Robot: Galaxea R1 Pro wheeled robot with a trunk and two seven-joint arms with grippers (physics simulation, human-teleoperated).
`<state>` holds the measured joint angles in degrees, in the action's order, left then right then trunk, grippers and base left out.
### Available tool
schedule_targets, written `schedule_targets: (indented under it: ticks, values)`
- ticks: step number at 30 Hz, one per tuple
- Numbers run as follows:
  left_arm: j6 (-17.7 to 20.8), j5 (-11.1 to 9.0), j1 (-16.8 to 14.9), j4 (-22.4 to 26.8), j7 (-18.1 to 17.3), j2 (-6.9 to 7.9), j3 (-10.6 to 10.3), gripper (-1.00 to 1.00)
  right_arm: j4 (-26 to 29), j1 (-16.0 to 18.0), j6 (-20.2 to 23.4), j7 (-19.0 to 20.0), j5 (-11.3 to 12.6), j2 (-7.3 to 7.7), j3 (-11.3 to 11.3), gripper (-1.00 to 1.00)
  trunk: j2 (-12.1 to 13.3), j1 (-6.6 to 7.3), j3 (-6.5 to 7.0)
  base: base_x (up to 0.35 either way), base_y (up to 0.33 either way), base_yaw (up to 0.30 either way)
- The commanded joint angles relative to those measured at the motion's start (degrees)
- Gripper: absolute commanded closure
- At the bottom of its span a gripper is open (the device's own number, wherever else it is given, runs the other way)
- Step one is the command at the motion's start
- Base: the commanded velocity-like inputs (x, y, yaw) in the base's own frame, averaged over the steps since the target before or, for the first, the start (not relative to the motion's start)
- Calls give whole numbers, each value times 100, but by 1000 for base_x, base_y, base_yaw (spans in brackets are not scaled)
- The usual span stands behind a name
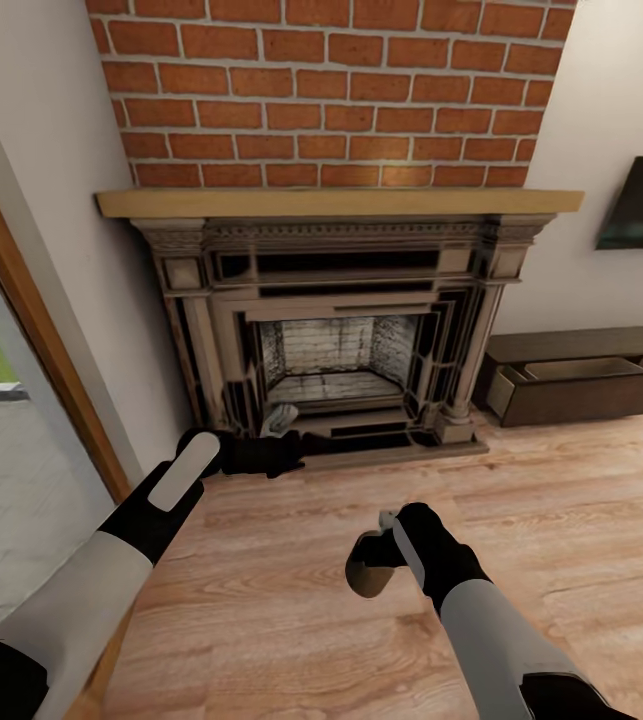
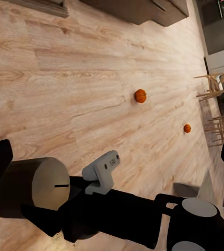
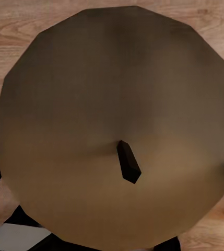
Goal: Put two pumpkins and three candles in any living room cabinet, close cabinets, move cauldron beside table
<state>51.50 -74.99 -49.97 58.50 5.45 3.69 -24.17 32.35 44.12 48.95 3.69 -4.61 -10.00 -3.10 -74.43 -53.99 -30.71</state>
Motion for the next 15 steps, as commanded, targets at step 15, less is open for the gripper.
schedule_targets:
  ticks: [15]
  values:
    - [0, 3, -3, -3, 0, 0, 0, -100, -38, -2, -307, 16, 4, 6, -6, 100, 0, 0, 76, 291, -101, 0]
